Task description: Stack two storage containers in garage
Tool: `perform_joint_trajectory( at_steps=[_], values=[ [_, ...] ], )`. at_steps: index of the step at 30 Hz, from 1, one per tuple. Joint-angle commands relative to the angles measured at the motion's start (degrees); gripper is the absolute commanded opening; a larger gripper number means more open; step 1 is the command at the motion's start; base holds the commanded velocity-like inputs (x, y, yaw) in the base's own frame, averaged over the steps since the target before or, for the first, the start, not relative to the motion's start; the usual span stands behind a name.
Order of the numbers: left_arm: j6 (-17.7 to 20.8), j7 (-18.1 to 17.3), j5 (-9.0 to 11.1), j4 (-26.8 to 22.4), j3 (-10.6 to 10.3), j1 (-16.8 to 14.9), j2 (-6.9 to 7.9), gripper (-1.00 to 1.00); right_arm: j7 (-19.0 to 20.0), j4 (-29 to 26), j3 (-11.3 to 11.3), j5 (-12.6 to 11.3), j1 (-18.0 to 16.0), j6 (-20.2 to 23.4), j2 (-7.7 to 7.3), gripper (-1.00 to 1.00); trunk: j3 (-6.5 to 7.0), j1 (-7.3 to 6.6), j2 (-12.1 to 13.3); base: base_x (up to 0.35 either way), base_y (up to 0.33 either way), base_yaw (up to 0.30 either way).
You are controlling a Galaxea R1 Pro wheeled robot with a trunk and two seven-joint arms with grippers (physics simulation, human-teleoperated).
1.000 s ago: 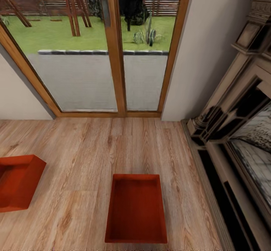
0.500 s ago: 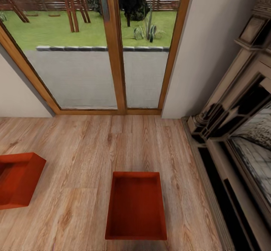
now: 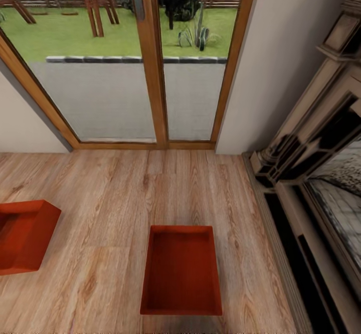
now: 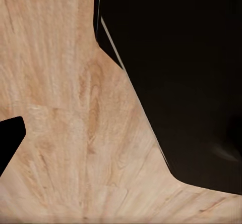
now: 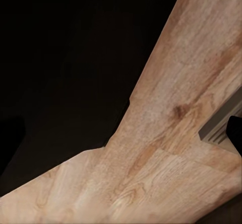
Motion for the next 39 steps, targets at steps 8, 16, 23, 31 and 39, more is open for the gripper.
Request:
perform_joint_trajectory(
  at_steps=[8, 16, 23, 31, 39],
  values=[
    [-0.22, 0.00, 2.61, -0.02, -0.06, -0.01, 0.11, 1.00, 0.11, 0.18, -0.19, 0.18, -0.07, -0.34, -0.05, 1.00, -0.75, 0.00, -0.02, 0.000, 0.000, 0.000],
    [-0.22, 0.02, 3.16, -0.02, -0.07, -0.01, 0.14, 1.00, 0.11, 0.18, -0.16, 0.19, -0.07, -0.34, 0.04, 1.00, -1.47, 0.00, -0.02, 0.000, 0.000, 0.000],
    [-0.15, 0.05, 3.19, 0.00, -0.08, -0.01, 0.10, 1.00, 0.11, 0.18, -0.18, 0.19, -0.07, -0.34, 0.02, 1.00, -2.10, 0.00, -0.02, 0.000, 0.000, 0.000],
    [-0.17, 0.06, 3.22, 0.01, -0.08, -0.01, 0.08, 1.00, 0.11, 0.18, -0.19, 0.19, -0.07, -0.32, 0.03, 1.00, -2.78, 0.00, -0.02, 0.000, 0.000, 0.000],
    [-0.15, 0.06, 3.22, 0.03, -0.08, -0.01, 0.15, 1.00, 0.11, 0.18, -0.17, 0.19, -0.07, -0.30, 0.10, 1.00, -2.91, 0.00, -0.02, 0.000, 0.000, 0.000]
  ],
)
